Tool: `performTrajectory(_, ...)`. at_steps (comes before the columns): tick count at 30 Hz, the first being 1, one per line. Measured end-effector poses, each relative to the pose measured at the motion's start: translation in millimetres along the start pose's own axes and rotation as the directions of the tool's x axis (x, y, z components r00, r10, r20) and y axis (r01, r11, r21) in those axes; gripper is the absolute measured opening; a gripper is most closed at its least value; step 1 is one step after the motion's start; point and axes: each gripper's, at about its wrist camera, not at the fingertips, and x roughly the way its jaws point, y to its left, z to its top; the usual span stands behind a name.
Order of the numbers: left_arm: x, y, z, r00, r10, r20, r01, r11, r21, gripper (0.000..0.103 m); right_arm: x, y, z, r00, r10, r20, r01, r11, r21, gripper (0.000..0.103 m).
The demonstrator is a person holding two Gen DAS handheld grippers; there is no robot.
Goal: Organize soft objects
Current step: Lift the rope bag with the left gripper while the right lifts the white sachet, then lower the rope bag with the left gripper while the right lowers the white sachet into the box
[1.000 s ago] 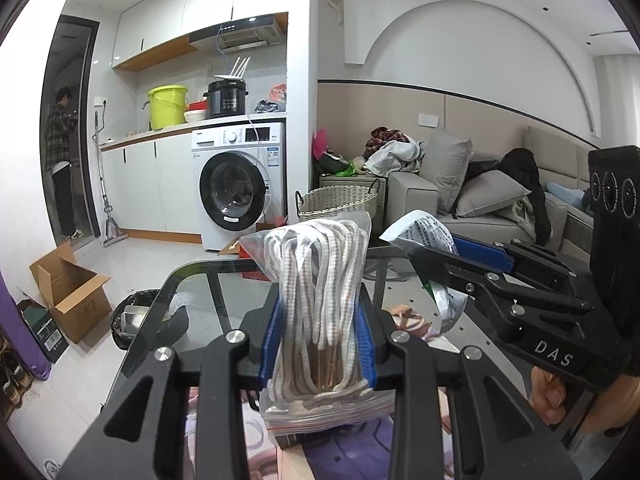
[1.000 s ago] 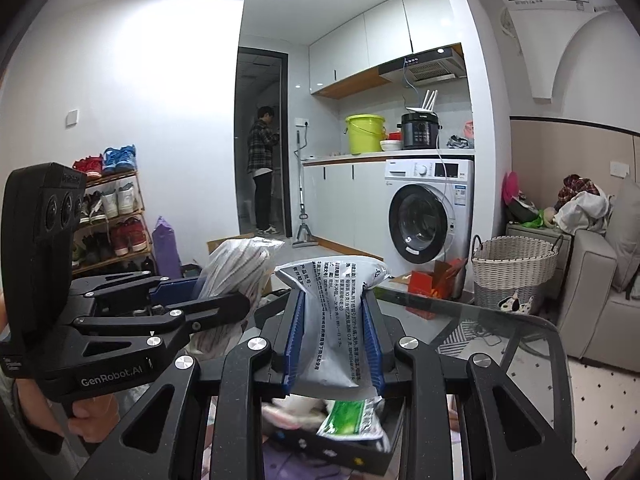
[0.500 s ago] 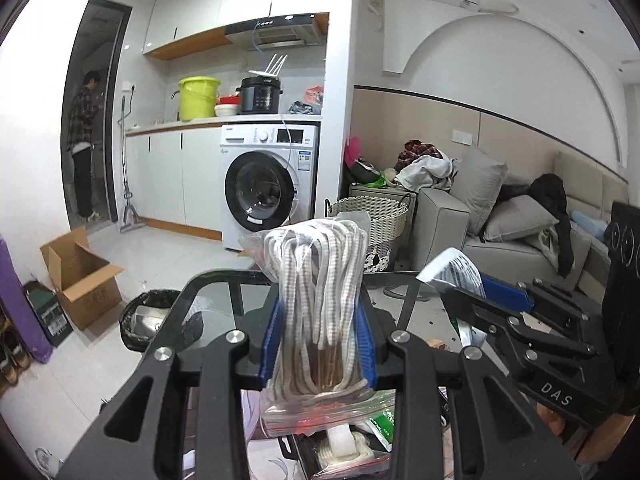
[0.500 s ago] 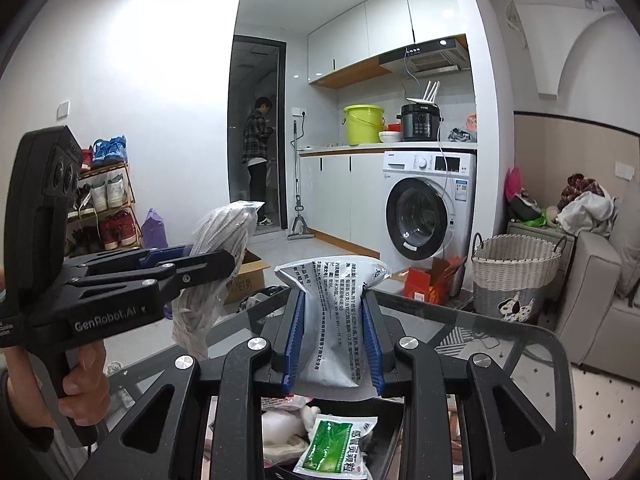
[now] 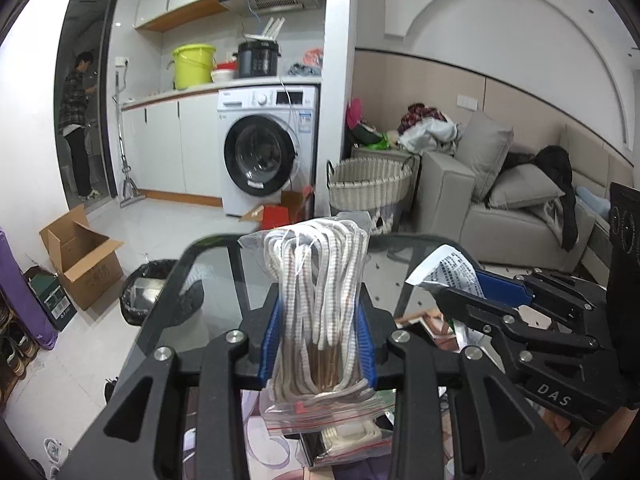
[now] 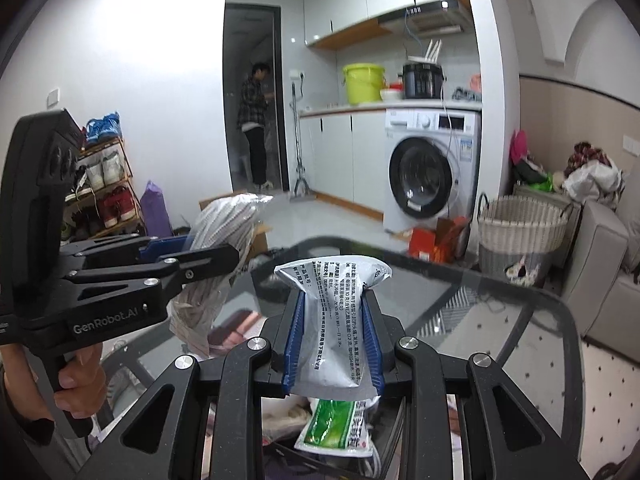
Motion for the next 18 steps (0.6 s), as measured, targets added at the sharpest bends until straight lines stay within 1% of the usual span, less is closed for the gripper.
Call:
performTrajectory(10,21.9,-2.1,-7.6,0.994,0.008,-0.109,-0.008,1.000,0.003,0.032,24.8,-14.4,-11.7,0.994,-0.024,-0.109,0.028,0.999,0.037,0.028)
performTrajectory(14,29.4,-2.5,-11.0,0.989,0.003,-0.148,-0.003,1.000,0.003,0.032,36.7,-20.7,-19.1,0.986,-0.019,-0.168,0.030,0.998,0.061,0.028)
performTrajectory(16,33.5,-3.8,-13.1,0.986,0.000,-0.168,0.001,1.000,0.007,0.032,44.7,-23.2,-23.1,0.977,-0.012,-0.213,0.026,0.998,0.065,0.028)
performTrajectory(18,38.9,-5.0,-15.7,0.981,-0.002,-0.194,0.004,1.000,0.011,0.032,49.3,-24.9,-26.9,0.972,-0.012,-0.237,0.028,0.997,0.066,0.028)
